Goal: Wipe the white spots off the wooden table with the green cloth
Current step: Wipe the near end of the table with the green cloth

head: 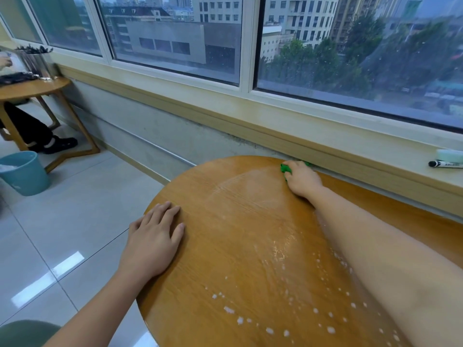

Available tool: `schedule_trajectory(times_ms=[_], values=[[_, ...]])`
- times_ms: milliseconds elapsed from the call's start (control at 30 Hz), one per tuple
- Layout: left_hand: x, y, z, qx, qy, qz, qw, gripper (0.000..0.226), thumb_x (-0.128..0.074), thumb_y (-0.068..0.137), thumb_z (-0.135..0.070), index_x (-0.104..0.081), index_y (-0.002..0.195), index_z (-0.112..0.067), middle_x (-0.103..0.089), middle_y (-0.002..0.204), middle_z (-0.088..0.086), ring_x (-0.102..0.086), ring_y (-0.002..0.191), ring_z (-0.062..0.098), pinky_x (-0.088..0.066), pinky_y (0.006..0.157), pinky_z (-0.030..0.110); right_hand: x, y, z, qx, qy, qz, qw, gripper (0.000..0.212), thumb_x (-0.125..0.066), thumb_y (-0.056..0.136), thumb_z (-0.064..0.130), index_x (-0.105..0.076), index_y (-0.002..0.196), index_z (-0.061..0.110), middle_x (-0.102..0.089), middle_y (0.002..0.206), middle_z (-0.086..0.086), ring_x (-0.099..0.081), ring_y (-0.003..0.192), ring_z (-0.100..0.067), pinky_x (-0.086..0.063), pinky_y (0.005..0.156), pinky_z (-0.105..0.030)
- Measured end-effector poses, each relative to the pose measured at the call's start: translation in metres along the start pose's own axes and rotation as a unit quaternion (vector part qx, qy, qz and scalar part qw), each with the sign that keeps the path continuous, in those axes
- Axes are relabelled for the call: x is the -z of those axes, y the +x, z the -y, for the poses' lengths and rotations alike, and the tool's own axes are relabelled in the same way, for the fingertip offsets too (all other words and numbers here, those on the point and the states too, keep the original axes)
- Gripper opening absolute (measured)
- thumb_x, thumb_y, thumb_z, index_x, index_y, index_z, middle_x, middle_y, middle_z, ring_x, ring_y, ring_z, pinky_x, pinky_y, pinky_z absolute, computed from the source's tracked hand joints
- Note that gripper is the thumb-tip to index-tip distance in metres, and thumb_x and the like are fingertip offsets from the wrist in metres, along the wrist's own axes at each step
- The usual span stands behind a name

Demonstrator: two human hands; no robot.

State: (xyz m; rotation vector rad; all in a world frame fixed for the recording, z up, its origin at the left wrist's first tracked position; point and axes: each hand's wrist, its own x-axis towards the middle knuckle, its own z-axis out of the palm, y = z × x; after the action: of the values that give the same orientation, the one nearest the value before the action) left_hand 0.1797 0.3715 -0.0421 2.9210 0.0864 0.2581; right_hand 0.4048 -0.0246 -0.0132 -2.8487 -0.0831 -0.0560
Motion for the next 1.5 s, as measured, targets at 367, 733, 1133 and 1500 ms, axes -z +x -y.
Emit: schedule_trajectory(times_ms=[367, 733, 1133, 1500], values=[[0.002, 0.000, -0.001, 0.003, -0.008, 0.007, 1.000, 0.067, -0.016, 0.103, -0.068, -0.035, 0.161, -0.039, -0.030, 0.172, -0.011, -0.021, 0.159, 0.013, -0.021, 0.124, 0.048, -0.022, -0.137, 0.107, 0.197, 0.020, 0.065, 0.978, 0.048, -0.043, 0.113, 0.039, -0.040, 0.161, 0.041, -0.030, 0.174, 0.002, -0.028, 0.160, -0.026, -0.026, 0.128, -0.050], [0.008, -0.002, -0.004, 0.006, -0.022, 0.012, 1.000, 0.063, -0.024, 0.105, -0.064, -0.037, 0.161, -0.038, -0.031, 0.171, -0.009, -0.024, 0.158, 0.017, -0.021, 0.124, 0.049, -0.012, -0.277, 0.138, 0.355, 0.057, 0.155, 0.920, 0.049, -0.046, 0.114, 0.032, -0.041, 0.162, 0.039, -0.029, 0.174, 0.010, -0.021, 0.161, -0.014, -0.021, 0.126, -0.036], [0.018, -0.007, -0.007, -0.018, -0.043, 0.013, 0.999, 0.051, -0.040, 0.107, -0.051, -0.052, 0.152, -0.030, -0.046, 0.163, -0.004, -0.043, 0.148, 0.021, -0.033, 0.121, 0.051, 0.022, -0.273, 0.109, 0.234, 0.158, 0.113, 0.953, 0.055, -0.049, 0.113, 0.023, -0.037, 0.159, 0.050, -0.023, 0.173, 0.021, -0.026, 0.159, -0.011, -0.030, 0.128, -0.049], [0.009, -0.002, -0.005, -0.023, -0.048, -0.001, 0.999, 0.052, -0.038, 0.106, -0.055, -0.054, 0.149, -0.029, -0.051, 0.158, -0.006, -0.048, 0.143, 0.021, -0.036, 0.117, 0.052, -0.019, -0.289, 0.139, 0.420, 0.015, 0.099, 0.902, 0.049, -0.036, 0.117, 0.030, -0.039, 0.166, 0.023, -0.019, 0.179, 0.005, 0.000, 0.165, -0.012, 0.005, 0.130, -0.030]])
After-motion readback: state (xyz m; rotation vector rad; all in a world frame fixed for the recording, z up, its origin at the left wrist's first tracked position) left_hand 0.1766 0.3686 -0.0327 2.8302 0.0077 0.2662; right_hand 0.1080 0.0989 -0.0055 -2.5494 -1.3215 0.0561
